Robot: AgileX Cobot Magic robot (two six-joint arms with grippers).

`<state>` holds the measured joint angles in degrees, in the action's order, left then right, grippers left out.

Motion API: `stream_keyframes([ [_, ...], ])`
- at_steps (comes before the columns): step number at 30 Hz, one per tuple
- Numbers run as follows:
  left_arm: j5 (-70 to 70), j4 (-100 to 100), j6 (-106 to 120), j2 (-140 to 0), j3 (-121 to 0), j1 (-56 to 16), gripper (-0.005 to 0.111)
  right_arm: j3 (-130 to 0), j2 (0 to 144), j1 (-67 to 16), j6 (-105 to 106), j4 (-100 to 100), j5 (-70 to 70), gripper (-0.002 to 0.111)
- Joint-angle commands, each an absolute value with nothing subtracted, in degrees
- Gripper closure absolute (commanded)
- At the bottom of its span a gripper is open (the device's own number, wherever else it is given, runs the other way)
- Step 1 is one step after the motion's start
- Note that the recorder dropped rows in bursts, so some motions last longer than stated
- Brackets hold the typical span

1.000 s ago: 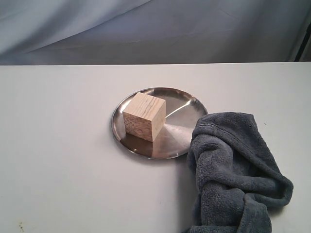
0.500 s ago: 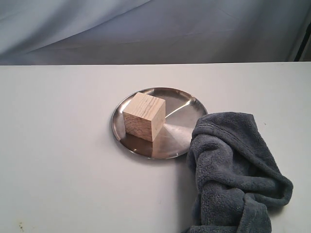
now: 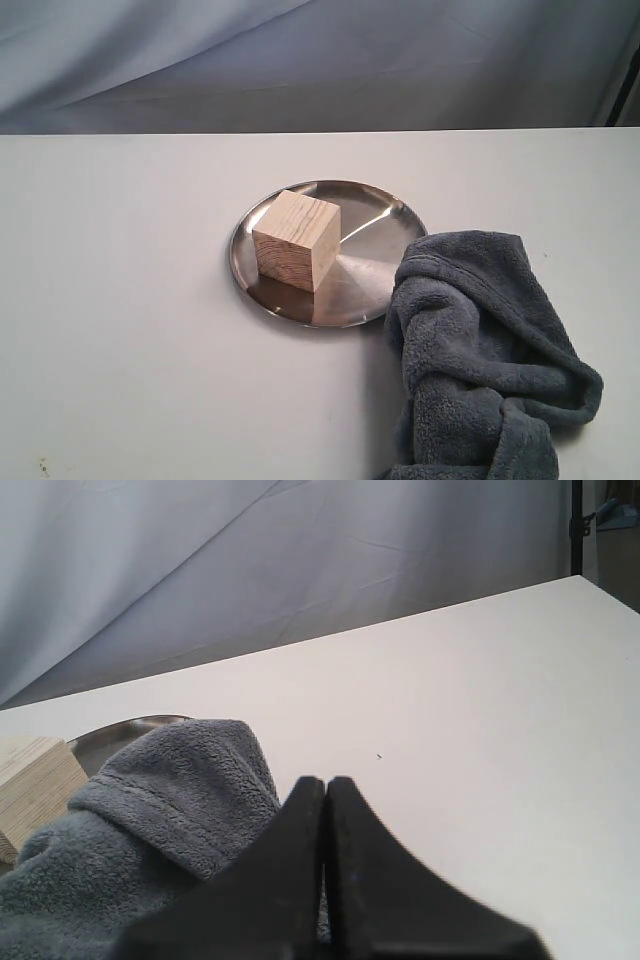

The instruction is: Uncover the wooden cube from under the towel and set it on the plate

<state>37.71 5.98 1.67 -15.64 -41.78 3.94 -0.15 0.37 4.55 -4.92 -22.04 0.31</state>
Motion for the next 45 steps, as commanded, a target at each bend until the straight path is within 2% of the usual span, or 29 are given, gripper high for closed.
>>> stream_keyframes([
  [1,32.1,6.6,3.1,-6.8,-37.0,4.1,0.107,0.0,0.0,4.5,-5.1,-22.3,1.0,0.105],
  [5,28.0,5.2,3.2,-0.1,-33.8,4.1,0.107,0.0,0.0,4.5,-5.1,-22.3,1.0,0.105],
  [20,25.0,5.4,3.4,0.0,-25.6,4.1,0.107,0.0,0.0,4.5,-5.1,-22.3,1.0,0.105],
  [22,22.7,5.4,3.1,0.0,-23.0,4.1,0.107,0.0,0.0,4.5,-5.1,-22.3,1.0,0.105],
  [27,7.0,5.4,3.1,0.0,-10.7,4.1,0.107,0.0,0.0,4.5,-5.1,-22.3,1.0,0.105],
  [32,1.1,5.4,3.1,0.0,0.0,4.1,0.107,0.0,0.0,4.5,-5.1,-22.3,1.0,0.105],
  [35,9.3,4.4,3.5,0.0,0.0,4.1,0.107,0.0,0.0,4.5,-5.1,-22.3,1.0,0.105],
  [45,10.4,3.9,3.1,0.0,0.0,4.1,0.107,0.0,0.0,4.5,-5.1,-22.3,1.0,0.105],
])
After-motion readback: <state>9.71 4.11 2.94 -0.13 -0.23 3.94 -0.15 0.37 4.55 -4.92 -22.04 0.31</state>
